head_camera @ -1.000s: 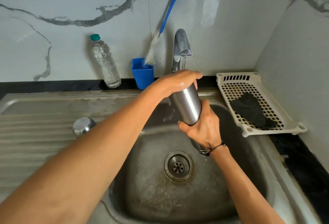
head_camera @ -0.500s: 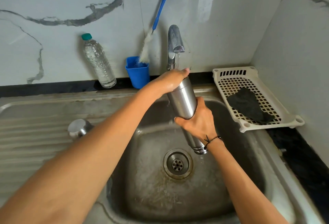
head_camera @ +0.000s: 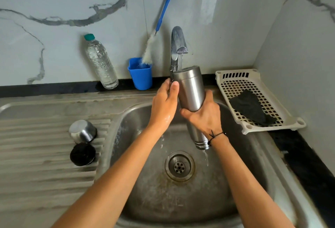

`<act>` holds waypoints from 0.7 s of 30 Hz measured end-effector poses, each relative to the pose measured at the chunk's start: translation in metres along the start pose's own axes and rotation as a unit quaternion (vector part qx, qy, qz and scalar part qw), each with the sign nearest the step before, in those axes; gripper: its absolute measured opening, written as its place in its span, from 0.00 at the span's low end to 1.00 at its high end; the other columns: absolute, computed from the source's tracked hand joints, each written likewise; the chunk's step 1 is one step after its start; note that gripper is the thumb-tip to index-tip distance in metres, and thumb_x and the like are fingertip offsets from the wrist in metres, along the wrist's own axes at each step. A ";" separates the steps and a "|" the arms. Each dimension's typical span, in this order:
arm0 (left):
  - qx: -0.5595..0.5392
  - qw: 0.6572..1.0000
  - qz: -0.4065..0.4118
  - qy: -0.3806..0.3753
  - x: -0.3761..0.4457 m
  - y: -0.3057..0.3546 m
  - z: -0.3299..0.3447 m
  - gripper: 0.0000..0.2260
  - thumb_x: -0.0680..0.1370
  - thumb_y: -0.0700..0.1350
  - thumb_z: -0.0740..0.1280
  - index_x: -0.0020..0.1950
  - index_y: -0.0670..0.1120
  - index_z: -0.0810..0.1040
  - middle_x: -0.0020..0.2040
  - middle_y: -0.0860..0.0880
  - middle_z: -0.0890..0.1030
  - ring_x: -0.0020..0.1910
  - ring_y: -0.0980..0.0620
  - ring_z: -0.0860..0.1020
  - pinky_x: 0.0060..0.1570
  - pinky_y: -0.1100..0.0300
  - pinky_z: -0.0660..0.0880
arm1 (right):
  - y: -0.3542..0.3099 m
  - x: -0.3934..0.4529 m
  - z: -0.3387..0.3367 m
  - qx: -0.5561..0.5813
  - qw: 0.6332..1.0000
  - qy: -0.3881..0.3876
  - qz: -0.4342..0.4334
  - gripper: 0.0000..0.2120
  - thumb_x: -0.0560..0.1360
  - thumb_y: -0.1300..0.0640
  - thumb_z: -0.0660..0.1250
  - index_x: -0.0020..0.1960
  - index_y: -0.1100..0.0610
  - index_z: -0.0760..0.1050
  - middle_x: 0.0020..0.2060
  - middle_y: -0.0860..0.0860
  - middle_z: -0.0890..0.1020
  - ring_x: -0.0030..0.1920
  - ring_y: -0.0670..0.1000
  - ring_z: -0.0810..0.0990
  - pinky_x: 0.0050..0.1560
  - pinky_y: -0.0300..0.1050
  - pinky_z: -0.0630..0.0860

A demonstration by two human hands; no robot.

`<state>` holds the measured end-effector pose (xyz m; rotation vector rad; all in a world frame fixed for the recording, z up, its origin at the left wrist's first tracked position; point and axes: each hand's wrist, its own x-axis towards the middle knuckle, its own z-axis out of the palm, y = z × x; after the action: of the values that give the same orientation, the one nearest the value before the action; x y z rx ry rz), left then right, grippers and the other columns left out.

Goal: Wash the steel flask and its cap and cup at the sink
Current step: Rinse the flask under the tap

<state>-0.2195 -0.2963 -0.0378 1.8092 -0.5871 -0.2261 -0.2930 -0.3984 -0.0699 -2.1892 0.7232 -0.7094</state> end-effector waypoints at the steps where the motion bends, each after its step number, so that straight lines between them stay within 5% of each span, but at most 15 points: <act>1: -0.019 1.000 0.010 -0.005 0.000 0.002 -0.001 0.25 0.81 0.56 0.58 0.74 0.46 0.64 0.70 0.49 0.71 0.67 0.54 0.69 0.69 0.53 0.66 | 0.000 -0.001 0.000 -0.005 1.000 -0.007 -0.004 0.35 0.61 0.48 0.77 0.60 0.60 0.64 0.49 0.54 0.78 0.44 0.54 0.79 0.41 0.43 0.76; 7: 0.015 0.998 -0.060 -0.008 0.020 0.026 0.000 0.28 0.72 0.55 0.71 0.68 0.47 0.68 0.60 0.50 0.72 0.58 0.51 0.73 0.54 0.57 0.73 | -0.001 -0.017 0.013 -0.021 0.999 -0.011 -0.022 0.32 0.61 0.48 0.77 0.55 0.59 0.65 0.45 0.50 0.74 0.44 0.55 0.78 0.41 0.45 0.75; 11: -0.014 0.972 -0.138 -0.191 0.041 0.038 -0.012 0.32 0.68 0.60 0.74 0.66 0.48 0.71 0.59 0.50 0.77 0.56 0.51 0.76 0.47 0.56 0.75 | 0.001 -0.017 0.008 -0.017 1.000 0.006 -0.013 0.33 0.60 0.48 0.78 0.57 0.60 0.65 0.46 0.53 0.76 0.45 0.57 0.78 0.44 0.50 0.77; 16: 0.043 0.928 -0.183 -0.321 0.053 0.047 -0.023 0.42 0.61 0.71 0.63 0.68 0.48 0.69 0.64 0.47 0.74 0.61 0.47 0.74 0.44 0.49 0.81 | 0.008 -0.018 0.004 -0.015 0.999 -0.012 -0.032 0.35 0.61 0.50 0.78 0.59 0.60 0.65 0.48 0.52 0.75 0.47 0.56 0.78 0.45 0.48 0.76; 21: 0.119 0.915 -0.212 -0.321 0.056 0.047 -0.021 0.32 0.72 0.72 0.52 0.54 0.46 0.75 0.52 0.42 0.80 0.49 0.45 0.81 0.43 0.48 0.82 | 0.012 -0.020 0.008 -0.032 0.996 -0.045 -0.065 0.37 0.60 0.49 0.78 0.61 0.60 0.65 0.52 0.54 0.76 0.49 0.54 0.77 0.45 0.46 0.76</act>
<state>-0.1750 -0.3168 0.0208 2.0823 -0.6835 -1.1202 -0.3047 -0.3888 -0.0893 -2.3268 0.5683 -0.6564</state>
